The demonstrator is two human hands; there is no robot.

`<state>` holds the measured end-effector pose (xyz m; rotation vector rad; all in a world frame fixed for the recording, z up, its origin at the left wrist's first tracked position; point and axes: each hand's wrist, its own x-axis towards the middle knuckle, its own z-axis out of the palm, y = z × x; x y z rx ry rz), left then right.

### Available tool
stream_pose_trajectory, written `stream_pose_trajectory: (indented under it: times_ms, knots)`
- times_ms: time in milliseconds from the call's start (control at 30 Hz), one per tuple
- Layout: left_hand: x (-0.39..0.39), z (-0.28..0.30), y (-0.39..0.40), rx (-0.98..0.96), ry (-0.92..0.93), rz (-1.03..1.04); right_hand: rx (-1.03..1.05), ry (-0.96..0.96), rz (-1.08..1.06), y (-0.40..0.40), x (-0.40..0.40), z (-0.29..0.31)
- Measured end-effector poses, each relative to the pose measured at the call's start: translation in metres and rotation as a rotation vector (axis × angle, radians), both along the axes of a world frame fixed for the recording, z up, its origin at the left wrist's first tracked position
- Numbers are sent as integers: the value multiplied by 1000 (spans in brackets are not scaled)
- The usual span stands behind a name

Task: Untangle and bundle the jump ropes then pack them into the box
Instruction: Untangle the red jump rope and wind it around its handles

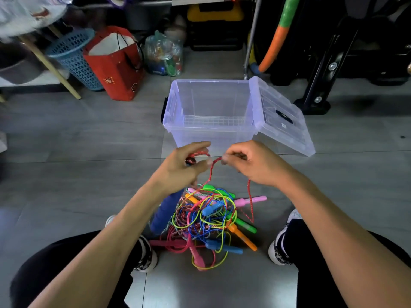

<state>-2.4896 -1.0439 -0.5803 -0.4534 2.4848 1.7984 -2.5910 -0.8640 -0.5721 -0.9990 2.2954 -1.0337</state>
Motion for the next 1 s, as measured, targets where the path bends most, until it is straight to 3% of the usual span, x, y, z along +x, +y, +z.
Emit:
stream_pose_trajectory:
  times_ms: [133, 267, 367, 433, 533, 600, 733, 833, 900, 1000]
  knots:
    - [1, 3, 9, -152, 68, -12, -40, 1, -12, -10, 5, 2]
    - [-4, -6, -24, -336, 0, 272, -31, -31, -104, 0, -5, -1]
    - [-1, -12, -47, -360, -105, 469, 11, -17, -118, 7, -12, -2]
    - [1, -8, -42, -431, -118, 361, 2, -2, -104, 7, -12, -2]
    - [0, 3, -10, -337, 15, 50, 4, -21, -9, -5, -2, -1]
    - [-2, 0, 7, -365, 138, -47, -1, -35, 22, -11, 3, -1]
    - [-5, -2, -7, -662, 191, 145, -32, -42, -85, -4, -5, -1]
    - [-6, -1, -35, -688, -24, 287, -8, -23, -133, 7, -13, -2]
    - [-4, -6, -40, -724, -169, 262, -2, -35, -129, 10, -14, -4]
    - [-6, -6, -19, -651, -70, 120, 2, -47, -97, 5, -9, -8]
